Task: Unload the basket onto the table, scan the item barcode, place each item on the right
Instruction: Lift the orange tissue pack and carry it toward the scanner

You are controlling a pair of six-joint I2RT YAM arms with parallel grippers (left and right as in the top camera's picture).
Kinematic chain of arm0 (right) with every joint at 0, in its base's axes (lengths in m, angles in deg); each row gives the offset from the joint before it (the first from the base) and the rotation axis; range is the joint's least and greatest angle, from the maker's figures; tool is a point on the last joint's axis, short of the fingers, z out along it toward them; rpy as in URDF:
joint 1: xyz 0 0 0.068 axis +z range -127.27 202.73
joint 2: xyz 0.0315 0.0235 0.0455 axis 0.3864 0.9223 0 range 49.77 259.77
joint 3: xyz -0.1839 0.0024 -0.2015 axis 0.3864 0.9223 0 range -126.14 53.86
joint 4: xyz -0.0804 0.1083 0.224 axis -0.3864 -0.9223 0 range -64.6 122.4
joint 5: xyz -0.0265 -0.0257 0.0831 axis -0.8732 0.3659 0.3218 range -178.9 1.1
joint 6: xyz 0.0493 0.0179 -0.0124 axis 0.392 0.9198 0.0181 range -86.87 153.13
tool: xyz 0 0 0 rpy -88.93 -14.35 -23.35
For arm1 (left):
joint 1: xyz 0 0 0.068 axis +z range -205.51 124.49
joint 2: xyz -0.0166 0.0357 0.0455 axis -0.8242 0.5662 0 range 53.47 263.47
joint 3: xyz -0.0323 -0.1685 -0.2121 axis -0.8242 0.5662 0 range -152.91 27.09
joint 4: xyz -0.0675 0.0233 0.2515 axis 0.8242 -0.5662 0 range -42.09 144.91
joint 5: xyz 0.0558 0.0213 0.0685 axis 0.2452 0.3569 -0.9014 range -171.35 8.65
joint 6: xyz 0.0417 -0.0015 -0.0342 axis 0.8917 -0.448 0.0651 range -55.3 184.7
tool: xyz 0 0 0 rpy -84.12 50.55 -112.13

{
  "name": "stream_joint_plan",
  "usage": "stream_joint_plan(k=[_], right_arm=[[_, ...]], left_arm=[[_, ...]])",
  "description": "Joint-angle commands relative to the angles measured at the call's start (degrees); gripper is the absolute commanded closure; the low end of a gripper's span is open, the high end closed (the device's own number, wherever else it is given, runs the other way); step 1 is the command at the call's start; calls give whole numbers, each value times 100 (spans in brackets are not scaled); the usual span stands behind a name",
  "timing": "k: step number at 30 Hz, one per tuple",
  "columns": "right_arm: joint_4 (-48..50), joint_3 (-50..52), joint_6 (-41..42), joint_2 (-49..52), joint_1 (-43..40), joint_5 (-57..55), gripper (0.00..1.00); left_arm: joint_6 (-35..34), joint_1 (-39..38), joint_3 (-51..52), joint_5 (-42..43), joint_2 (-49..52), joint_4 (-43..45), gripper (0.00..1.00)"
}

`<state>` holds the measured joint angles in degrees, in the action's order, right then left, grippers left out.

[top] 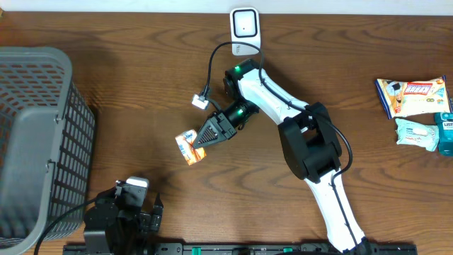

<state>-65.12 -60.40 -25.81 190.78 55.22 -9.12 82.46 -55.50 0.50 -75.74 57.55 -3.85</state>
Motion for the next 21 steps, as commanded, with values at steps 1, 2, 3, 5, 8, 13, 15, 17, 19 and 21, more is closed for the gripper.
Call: stream_joint_plan(k=[1, 2, 3, 5, 8, 13, 15, 17, 19, 21], right_arm=[[-2, 33, 310, 63, -20, 136, 99], [-2, 33, 417, 52, -20, 114, 99], [-2, 33, 577, 22, -20, 52, 99], [-2, 35, 796, -33, -13, -94, 99], [-2, 48, 1172, -177, 22, -466, 99], [-2, 256, 1434, -599, 116, -887, 99], [-4, 487, 1429, -911, 118, -920, 99], [-2, 772, 1410, -1290, 87, -1051, 99], [-2, 1110, 1381, -1725, 55, -1255, 99], [-2, 1497, 1281, -2179, 55, -1373, 99]], left_arm=[[-74, 31, 11, -28, -4, -11, 2], [-74, 31, 11, -28, -4, -13, 2], [-74, 31, 11, -28, -4, -11, 2], [-74, 31, 11, -28, -4, -11, 2], [-74, 31, 11, -28, -4, -11, 2], [-74, 31, 11, -28, -4, -11, 2], [-74, 31, 11, -28, -4, -11, 2], [-74, 31, 11, -28, -4, -11, 2], [-74, 31, 11, -28, -4, -11, 2], [-74, 31, 11, -28, -4, -11, 2]])
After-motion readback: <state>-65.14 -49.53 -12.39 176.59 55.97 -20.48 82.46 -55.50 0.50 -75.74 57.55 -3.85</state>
